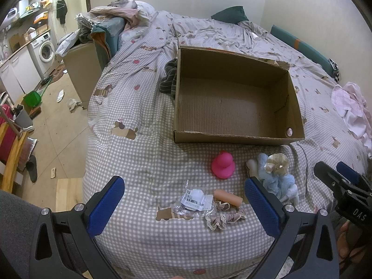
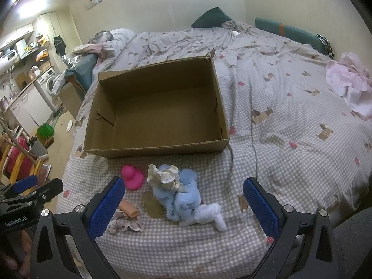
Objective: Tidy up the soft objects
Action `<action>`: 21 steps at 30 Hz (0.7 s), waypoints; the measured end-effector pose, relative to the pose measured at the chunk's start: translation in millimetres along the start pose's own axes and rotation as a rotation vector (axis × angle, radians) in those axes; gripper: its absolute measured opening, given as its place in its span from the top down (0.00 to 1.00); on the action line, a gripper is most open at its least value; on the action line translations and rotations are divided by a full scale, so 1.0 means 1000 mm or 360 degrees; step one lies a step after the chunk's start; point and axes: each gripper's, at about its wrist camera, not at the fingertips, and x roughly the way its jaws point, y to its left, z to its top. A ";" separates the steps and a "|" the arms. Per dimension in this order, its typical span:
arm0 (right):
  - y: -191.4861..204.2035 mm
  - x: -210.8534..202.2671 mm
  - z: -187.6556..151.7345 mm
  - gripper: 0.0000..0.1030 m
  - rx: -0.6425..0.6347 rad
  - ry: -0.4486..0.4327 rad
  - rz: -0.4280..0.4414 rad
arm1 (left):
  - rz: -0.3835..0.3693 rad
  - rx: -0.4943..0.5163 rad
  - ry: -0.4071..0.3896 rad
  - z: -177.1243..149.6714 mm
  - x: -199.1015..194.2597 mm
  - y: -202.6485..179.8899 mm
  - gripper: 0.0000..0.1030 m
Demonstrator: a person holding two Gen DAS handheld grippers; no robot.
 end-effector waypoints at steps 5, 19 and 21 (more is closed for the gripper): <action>0.001 0.003 0.002 0.00 -0.0006 0.0040 0.0093 | 0.0010 -0.0002 0.0000 0.000 0.000 0.001 0.00; -0.013 0.001 0.028 0.00 0.0083 0.0132 0.0121 | 0.0094 -0.0084 0.0237 0.023 0.010 0.022 0.00; -0.015 0.006 0.032 0.00 0.0071 0.0148 0.0084 | 0.0126 -0.0096 0.0313 0.026 0.023 0.027 0.00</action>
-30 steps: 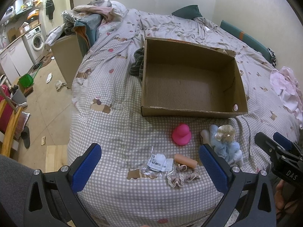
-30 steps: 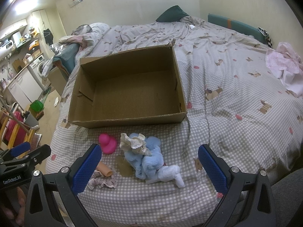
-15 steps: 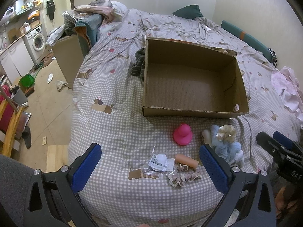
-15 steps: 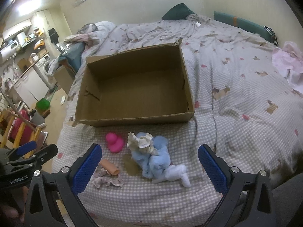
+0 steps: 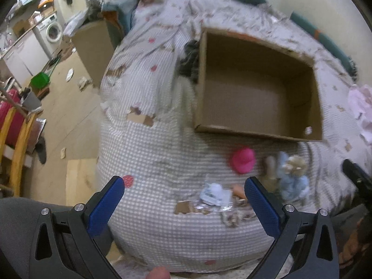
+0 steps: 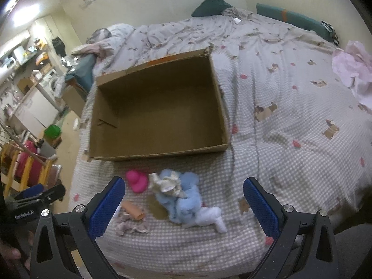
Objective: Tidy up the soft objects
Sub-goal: 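Grasp the clear plastic bag with the left gripper while the right gripper grasps the white crumpled cloth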
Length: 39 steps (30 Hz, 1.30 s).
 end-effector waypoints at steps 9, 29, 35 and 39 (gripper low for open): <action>-0.016 0.026 0.003 0.00 0.0079 0.0072 0.0086 | -0.0108 -0.0096 0.0410 0.003 0.071 0.005 0.09; -0.029 0.037 0.000 0.00 0.0216 0.0124 0.0103 | -0.0245 0.0006 0.0679 -0.021 0.143 -0.023 0.76; -0.037 0.037 0.001 0.00 0.0268 0.0130 0.0109 | -0.0285 0.0013 0.0584 -0.018 0.106 -0.006 0.80; -0.054 0.036 0.002 0.00 0.0376 0.0144 0.0157 | -0.0250 0.0005 0.0417 -0.010 0.067 0.009 0.80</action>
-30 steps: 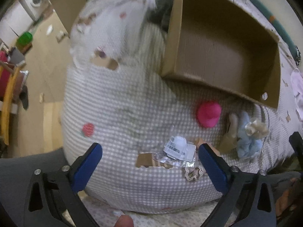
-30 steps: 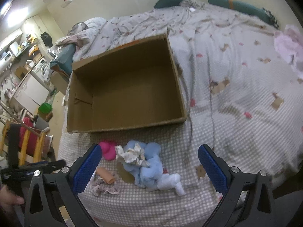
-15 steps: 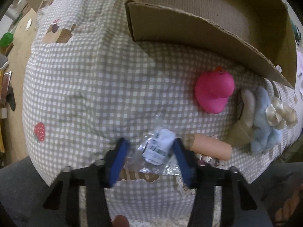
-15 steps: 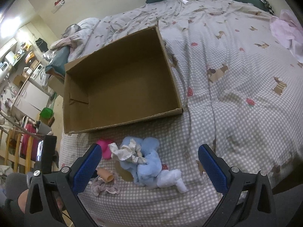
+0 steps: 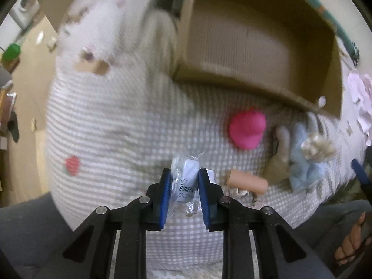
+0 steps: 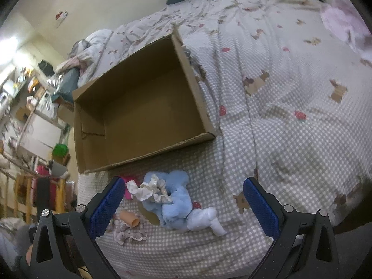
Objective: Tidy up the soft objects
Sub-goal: 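Grasp the clear plastic bag with the left gripper while the right gripper grasps the white crumpled cloth, then carry the bag and cloth into the cardboard box and open both grippers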
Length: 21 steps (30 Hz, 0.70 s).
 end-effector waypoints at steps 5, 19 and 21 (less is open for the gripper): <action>0.000 0.019 0.007 0.21 0.0085 0.0225 0.0202 | -0.0017 0.0048 -0.0105 -0.007 -0.036 0.002 0.80; 0.091 0.083 -0.012 0.67 -0.0557 0.0346 -0.0070 | 0.0095 0.0085 -0.0215 -0.002 -0.034 -0.001 0.80; 0.088 0.085 -0.011 0.70 -0.0518 0.0352 -0.0048 | 0.0095 0.0086 -0.0220 -0.004 -0.035 -0.003 0.80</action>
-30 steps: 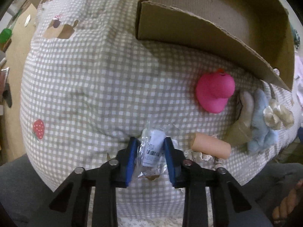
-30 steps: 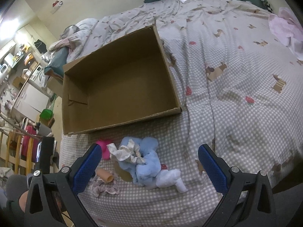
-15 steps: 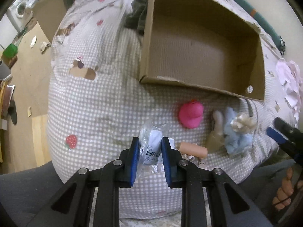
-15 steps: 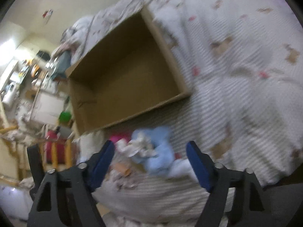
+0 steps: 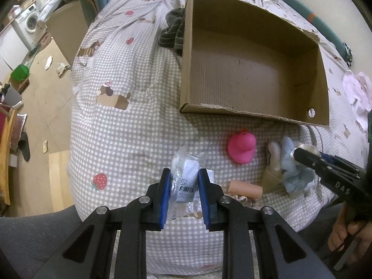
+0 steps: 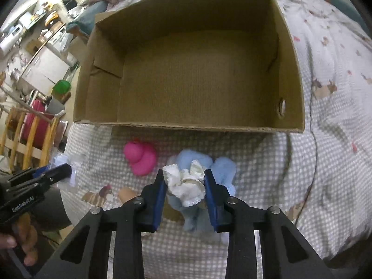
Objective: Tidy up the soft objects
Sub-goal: 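Carry the bag and cloth into the cardboard box and open both grippers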
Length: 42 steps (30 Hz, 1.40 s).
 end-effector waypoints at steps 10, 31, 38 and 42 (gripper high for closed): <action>-0.019 -0.044 -0.004 0.80 0.0143 -0.0195 0.0151 | 0.0037 0.0010 -0.0100 0.001 -0.015 -0.004 0.80; -0.038 -0.096 0.041 0.80 0.0129 -0.0435 0.0238 | 0.0002 0.0163 -0.0364 0.086 -0.054 -0.049 0.80; -0.051 -0.066 0.057 0.80 0.0149 -0.0454 0.0265 | 0.0005 0.0221 -0.0374 0.105 -0.025 -0.067 0.80; -0.055 -0.047 0.057 0.80 0.0178 -0.0417 0.0262 | -0.0061 0.0235 -0.0355 0.105 -0.003 -0.070 0.80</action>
